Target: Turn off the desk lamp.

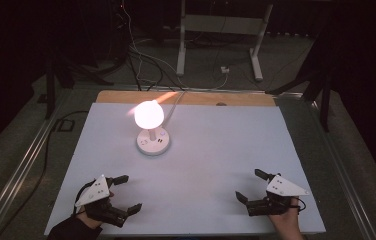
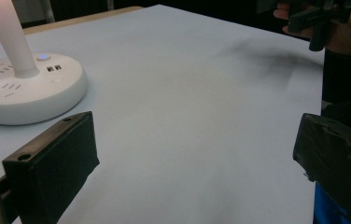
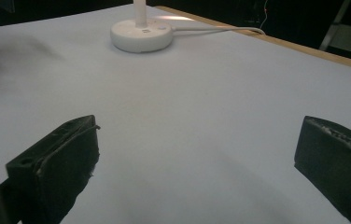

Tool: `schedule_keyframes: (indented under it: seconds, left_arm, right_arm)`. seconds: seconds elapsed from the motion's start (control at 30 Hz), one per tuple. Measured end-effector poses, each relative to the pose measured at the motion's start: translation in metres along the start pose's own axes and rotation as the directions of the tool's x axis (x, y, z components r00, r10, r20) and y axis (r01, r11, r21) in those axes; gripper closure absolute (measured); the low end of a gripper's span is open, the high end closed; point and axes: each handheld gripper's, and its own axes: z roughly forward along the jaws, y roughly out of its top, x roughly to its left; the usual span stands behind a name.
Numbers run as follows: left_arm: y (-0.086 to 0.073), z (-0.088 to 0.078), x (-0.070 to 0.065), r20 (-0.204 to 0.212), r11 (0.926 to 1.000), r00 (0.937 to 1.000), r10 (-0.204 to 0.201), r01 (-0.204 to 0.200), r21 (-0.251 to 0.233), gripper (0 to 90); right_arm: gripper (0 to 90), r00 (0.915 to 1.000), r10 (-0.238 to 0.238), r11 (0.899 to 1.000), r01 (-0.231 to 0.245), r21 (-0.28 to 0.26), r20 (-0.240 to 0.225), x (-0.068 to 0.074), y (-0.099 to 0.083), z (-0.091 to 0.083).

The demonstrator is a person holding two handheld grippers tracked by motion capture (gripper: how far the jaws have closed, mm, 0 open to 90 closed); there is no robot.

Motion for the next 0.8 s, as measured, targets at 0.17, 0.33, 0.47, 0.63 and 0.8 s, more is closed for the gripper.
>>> schedule_keyframes:
  seconds: [0.17,0.33,0.47,0.63,0.8]
  left_arm:
    - [-0.0006,0.0023,-0.0006,0.002,0.9997,1.0000,0.009,-0.009,0.023,0.5]
    - [-0.0006,0.0010,-0.0010,-0.001,0.9997,0.9999,0.011,-0.011,0.020,0.5]
    - [0.0002,0.0016,-0.0025,0.003,0.9994,0.9997,0.022,-0.022,0.025,0.5]
    - [0.0011,0.0008,-0.0041,0.001,0.9992,0.9996,0.028,-0.028,0.027,0.5]
    - [0.0033,0.0008,-0.0057,0.004,0.9989,0.9994,0.034,-0.034,0.032,0.5]
  right_arm:
    - [0.0,0.9999,-0.008,1.000,0.009,-0.004,0.008,0.0004,0.0006,-0.0008]
    - [0.0,1.0000,0.002,1.000,-0.002,-0.009,0.003,0.0015,0.0020,-0.0016]
    - [0.0,0.9999,-0.005,1.000,0.005,-0.008,0.009,0.0022,0.0028,-0.0019]
    - [0.0,0.9998,-0.005,1.000,0.005,-0.007,0.020,0.0013,0.0029,-0.0026]
    - [0.0,0.9999,0.009,1.000,-0.009,-0.013,0.013,0.0010,0.0041,-0.0035]
